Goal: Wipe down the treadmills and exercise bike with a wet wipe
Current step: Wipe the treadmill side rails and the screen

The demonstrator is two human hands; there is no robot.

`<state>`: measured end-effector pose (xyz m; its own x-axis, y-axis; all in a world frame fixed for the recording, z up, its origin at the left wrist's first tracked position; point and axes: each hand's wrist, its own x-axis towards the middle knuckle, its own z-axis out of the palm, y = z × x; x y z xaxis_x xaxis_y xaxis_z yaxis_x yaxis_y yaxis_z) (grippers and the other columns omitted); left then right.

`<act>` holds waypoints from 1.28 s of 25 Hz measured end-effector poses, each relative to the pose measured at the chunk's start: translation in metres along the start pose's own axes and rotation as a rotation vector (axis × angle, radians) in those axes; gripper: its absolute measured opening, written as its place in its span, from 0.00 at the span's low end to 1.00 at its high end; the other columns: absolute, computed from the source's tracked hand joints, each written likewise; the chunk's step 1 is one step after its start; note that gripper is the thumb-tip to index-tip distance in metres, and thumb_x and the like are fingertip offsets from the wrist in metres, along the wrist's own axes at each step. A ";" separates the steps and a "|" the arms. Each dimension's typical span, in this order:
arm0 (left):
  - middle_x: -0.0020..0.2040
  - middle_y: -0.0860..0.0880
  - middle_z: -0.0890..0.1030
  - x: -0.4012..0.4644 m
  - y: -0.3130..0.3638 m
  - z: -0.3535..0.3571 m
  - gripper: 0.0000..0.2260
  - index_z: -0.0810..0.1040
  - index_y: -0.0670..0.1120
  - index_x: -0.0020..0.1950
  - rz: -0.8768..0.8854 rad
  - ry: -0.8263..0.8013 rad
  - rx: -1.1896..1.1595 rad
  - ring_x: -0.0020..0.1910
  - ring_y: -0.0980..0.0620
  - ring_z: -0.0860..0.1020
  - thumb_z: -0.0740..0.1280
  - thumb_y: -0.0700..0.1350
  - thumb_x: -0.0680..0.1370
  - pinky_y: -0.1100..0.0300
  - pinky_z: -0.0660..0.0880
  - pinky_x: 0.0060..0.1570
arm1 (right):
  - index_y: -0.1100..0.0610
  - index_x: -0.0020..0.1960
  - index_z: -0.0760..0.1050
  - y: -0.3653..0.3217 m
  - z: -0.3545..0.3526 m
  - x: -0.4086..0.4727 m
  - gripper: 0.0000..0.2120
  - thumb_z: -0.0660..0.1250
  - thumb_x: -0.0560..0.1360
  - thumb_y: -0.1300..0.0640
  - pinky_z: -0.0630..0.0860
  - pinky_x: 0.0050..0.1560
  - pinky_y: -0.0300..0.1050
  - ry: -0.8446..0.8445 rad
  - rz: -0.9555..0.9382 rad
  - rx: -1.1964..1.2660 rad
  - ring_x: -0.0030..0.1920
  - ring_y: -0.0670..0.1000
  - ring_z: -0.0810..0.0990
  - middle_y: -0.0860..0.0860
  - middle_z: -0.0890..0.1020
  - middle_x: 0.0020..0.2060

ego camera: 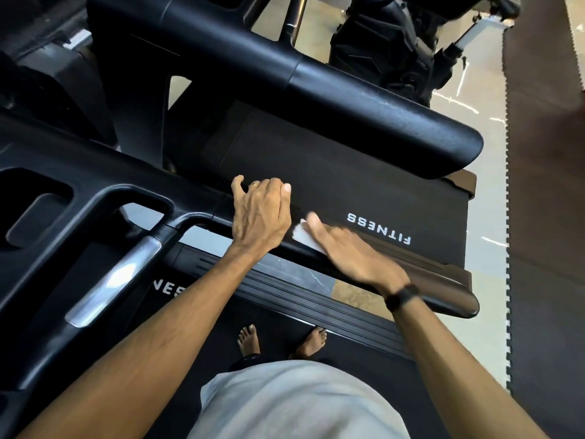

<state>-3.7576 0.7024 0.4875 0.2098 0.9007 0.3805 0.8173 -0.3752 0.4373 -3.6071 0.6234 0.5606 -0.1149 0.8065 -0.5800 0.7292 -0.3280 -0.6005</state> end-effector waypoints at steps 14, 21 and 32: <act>0.34 0.59 0.74 0.006 -0.008 -0.021 0.16 0.78 0.47 0.45 -0.077 -0.025 -0.371 0.35 0.60 0.73 0.57 0.55 0.81 0.43 0.66 0.63 | 0.61 0.81 0.52 0.000 0.059 0.000 0.42 0.38 0.80 0.32 0.47 0.80 0.50 0.246 -0.078 -0.450 0.81 0.54 0.52 0.56 0.55 0.81; 0.49 0.45 0.82 0.036 -0.077 -0.040 0.23 0.78 0.45 0.52 -0.003 -0.180 0.046 0.51 0.44 0.78 0.51 0.61 0.81 0.42 0.63 0.63 | 0.59 0.71 0.69 0.053 0.037 -0.018 0.46 0.34 0.76 0.28 0.58 0.75 0.52 0.405 0.191 -0.497 0.73 0.59 0.67 0.58 0.73 0.70; 0.44 0.45 0.83 0.031 -0.072 -0.039 0.23 0.78 0.44 0.49 -0.062 -0.136 0.064 0.46 0.44 0.79 0.49 0.58 0.83 0.42 0.62 0.64 | 0.66 0.80 0.54 0.004 0.102 -0.025 0.44 0.40 0.81 0.31 0.56 0.78 0.58 0.481 -0.104 -0.665 0.79 0.61 0.57 0.62 0.60 0.78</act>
<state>-3.8311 0.7486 0.4997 0.2252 0.9446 0.2386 0.8625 -0.3072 0.4021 -3.6704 0.5517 0.5165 -0.0128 0.9887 -0.1494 0.9950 -0.0022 -0.0997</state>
